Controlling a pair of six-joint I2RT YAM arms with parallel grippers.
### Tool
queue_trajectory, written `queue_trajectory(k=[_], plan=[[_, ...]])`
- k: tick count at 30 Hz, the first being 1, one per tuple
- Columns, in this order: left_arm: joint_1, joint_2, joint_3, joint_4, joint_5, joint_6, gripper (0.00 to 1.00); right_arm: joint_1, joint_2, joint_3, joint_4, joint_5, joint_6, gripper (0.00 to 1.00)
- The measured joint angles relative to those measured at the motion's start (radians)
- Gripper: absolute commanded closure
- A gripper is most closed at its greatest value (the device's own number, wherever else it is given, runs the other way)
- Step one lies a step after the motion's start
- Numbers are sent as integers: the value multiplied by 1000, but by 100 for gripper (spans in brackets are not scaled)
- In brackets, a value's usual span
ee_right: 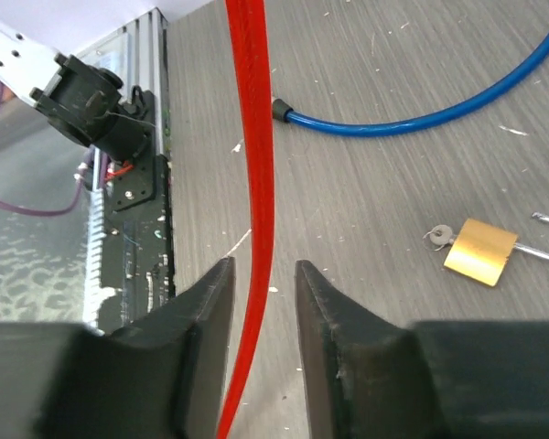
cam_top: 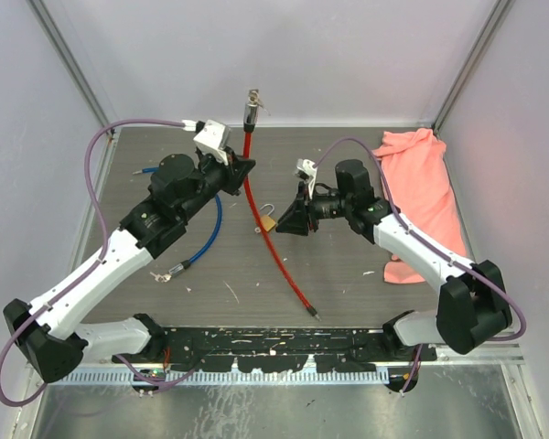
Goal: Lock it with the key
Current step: Adjust the lock.
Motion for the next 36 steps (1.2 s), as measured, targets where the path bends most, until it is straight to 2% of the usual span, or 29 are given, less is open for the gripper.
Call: queue_trajectory(k=[3, 5, 10, 15, 19, 22, 28, 36], plan=[[8, 9, 5, -56, 0, 18, 100, -8, -3, 0, 2, -22, -2, 36], [14, 16, 21, -87, 0, 18, 100, -18, -13, 0, 2, -37, -5, 29], [19, 29, 106, -128, 1, -10, 100, -57, -73, -6, 6, -79, -18, 27], [19, 29, 195, -145, 8, -59, 100, -72, -149, -11, -5, -134, -137, 23], [19, 28, 215, -147, 15, -80, 100, -72, -232, -45, -57, -164, -306, 17], [19, 37, 215, -161, 23, -100, 100, -72, -277, -56, -129, -196, -456, 17], [19, 58, 209, -179, 43, -142, 100, -71, -256, -47, -354, -258, -778, 14], [24, 44, 192, -203, 62, -175, 100, -70, -243, -17, -507, -241, -988, 13]])
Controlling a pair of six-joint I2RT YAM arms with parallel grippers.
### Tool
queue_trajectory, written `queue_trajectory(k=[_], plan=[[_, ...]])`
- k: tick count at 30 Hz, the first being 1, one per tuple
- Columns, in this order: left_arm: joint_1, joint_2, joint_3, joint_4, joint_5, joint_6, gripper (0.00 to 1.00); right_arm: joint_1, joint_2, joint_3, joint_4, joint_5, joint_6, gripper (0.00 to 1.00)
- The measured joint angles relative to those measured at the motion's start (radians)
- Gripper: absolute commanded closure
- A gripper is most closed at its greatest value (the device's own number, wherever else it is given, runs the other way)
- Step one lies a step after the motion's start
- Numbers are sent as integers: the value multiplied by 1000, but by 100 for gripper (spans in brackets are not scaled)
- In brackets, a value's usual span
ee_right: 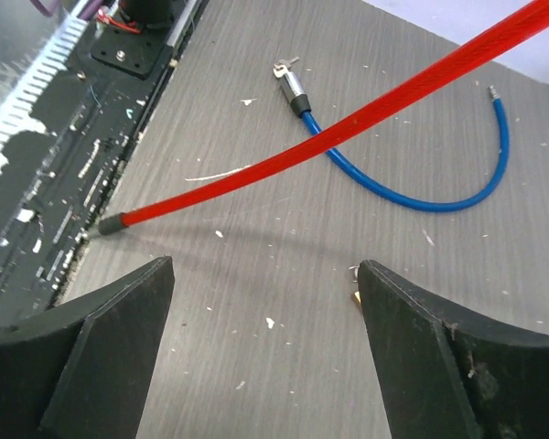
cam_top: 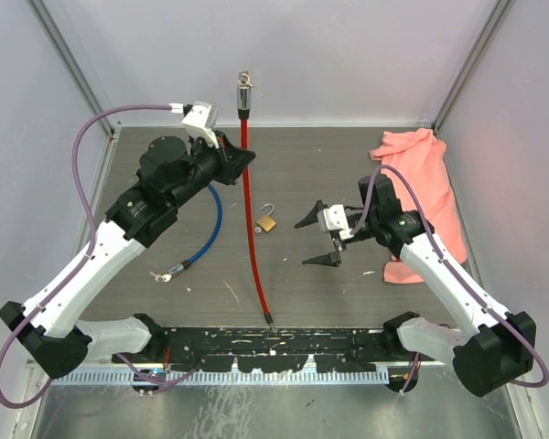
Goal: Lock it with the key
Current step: Adjust the lock.
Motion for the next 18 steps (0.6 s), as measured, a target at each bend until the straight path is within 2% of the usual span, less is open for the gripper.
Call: queue_trajectory(k=[5, 9, 11, 14, 18], plan=[[35, -4, -2, -26, 39, -10, 100, 18, -11, 16, -56, 23, -178, 14], [70, -3, -2, -40, 89, -35, 100, 91, 3, 18, -43, 74, -233, 14], [90, 1, 3, -48, 134, -49, 100, 129, 13, 16, -9, 105, -209, 14], [115, 8, 9, -54, 234, -33, 100, 155, 26, 25, 51, 140, -90, 14], [123, 8, 16, -86, 344, 94, 100, 123, 60, 141, 92, 158, 127, 15]])
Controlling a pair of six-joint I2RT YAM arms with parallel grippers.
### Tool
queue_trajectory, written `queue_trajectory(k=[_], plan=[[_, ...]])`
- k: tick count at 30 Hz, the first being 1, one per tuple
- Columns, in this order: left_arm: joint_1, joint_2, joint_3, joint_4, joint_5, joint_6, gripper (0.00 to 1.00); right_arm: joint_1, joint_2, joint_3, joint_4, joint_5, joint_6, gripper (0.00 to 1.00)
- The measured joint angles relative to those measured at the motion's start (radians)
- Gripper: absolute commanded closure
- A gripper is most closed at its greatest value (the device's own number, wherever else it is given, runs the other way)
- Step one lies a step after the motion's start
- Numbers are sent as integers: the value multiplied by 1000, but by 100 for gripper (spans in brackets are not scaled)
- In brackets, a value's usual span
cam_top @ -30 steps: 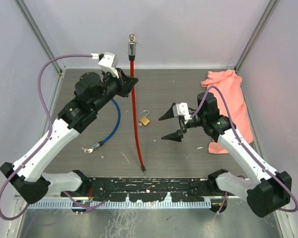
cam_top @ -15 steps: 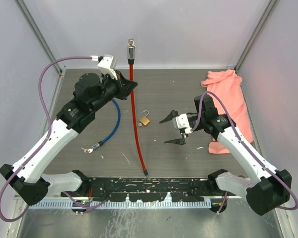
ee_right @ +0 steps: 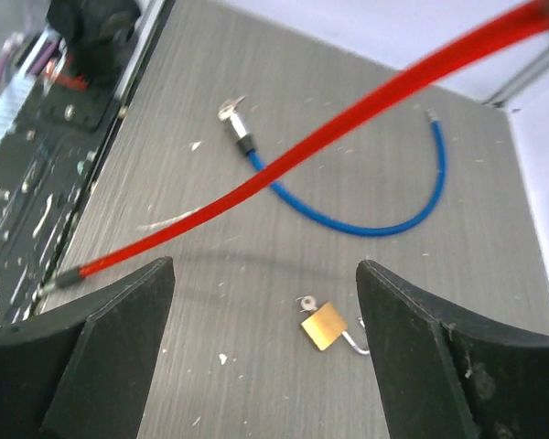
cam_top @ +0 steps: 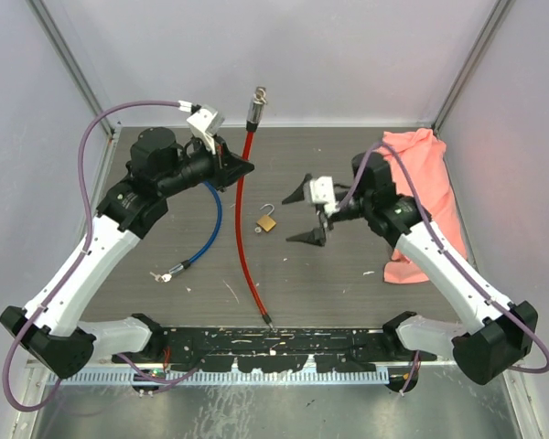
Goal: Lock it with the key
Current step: Adjust the lock.
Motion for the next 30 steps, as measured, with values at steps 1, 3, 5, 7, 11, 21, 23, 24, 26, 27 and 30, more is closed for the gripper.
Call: queue_trajectory(k=[1, 3, 5, 7, 11, 21, 23, 24, 26, 27, 30], plan=[[2, 0, 5, -16, 23, 40, 100, -23, 2, 30, 32, -17, 71, 15], [7, 1, 25, -68, 70, 131, 100, -71, -2, 71, 143, -66, 257, 15], [13, 7, 68, -149, 117, 219, 100, -122, -5, 79, 220, -87, 375, 15], [17, 22, 132, -234, 167, 316, 100, -174, -6, 84, 315, -106, 532, 15], [18, 57, 240, -379, 249, 491, 100, -241, -6, 105, 449, -122, 798, 16], [49, 182, 307, -620, 373, 735, 100, -243, -2, -90, 977, -171, 1378, 16], [82, 203, 340, -646, 429, 735, 100, -241, 8, -135, 1032, -185, 1419, 16], [100, 219, 368, -655, 459, 731, 100, -241, 11, -143, 1045, -192, 1425, 15], [132, 254, 431, -671, 520, 723, 100, -241, 9, -140, 1043, -196, 1400, 12], [145, 273, 462, -679, 554, 719, 100, -241, 3, -125, 1008, -195, 1364, 11], [169, 310, 502, -688, 645, 689, 100, -240, -9, -58, 917, -179, 1269, 8]])
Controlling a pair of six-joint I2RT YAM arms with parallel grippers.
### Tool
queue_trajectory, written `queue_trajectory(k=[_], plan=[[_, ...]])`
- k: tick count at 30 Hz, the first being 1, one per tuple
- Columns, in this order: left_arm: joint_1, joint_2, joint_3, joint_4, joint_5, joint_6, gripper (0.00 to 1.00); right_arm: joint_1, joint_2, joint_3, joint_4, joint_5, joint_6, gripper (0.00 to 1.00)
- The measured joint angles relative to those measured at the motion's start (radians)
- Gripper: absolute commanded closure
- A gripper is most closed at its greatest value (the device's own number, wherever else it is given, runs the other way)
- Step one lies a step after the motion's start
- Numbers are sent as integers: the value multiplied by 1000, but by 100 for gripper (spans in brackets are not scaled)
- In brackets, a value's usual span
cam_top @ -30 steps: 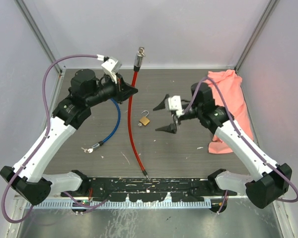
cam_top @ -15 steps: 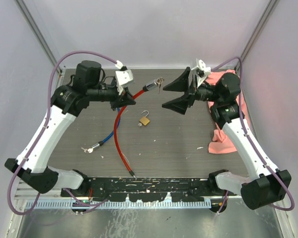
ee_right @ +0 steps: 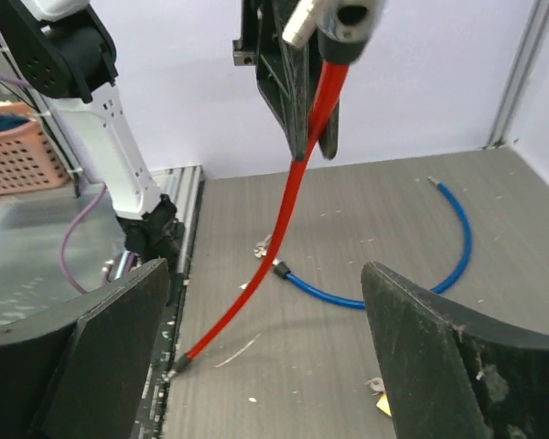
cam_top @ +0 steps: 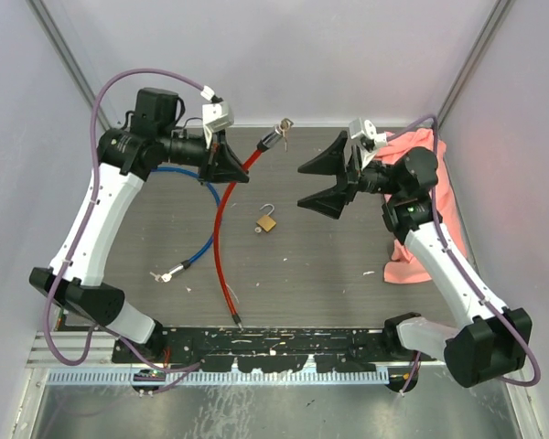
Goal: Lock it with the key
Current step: Adjust the lock.
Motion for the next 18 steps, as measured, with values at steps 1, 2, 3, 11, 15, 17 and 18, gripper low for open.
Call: queue_trajectory(k=[1, 2, 3, 11, 15, 17, 18], plan=[[5, 10, -1, 7, 35, -27, 100, 2, -2, 7, 20, 8, 5, 8], [8, 16, -11, 29, 69, -62, 100, 8, -2, 3, 67, 18, 28, 8], [10, 18, -28, 57, 92, -100, 100, 18, 1, -11, 128, 30, 61, 8], [47, -39, -257, 604, 123, -602, 100, 243, 171, -314, 489, 124, 110, 7], [82, -40, -256, 935, 164, -914, 100, 275, 206, -327, 495, 143, 85, 8], [89, -40, -256, 1086, 174, -1036, 100, 298, 206, -312, 515, 178, 78, 8], [89, -40, -256, 1149, 177, -1086, 100, 317, 206, -307, 520, 197, 71, 8]])
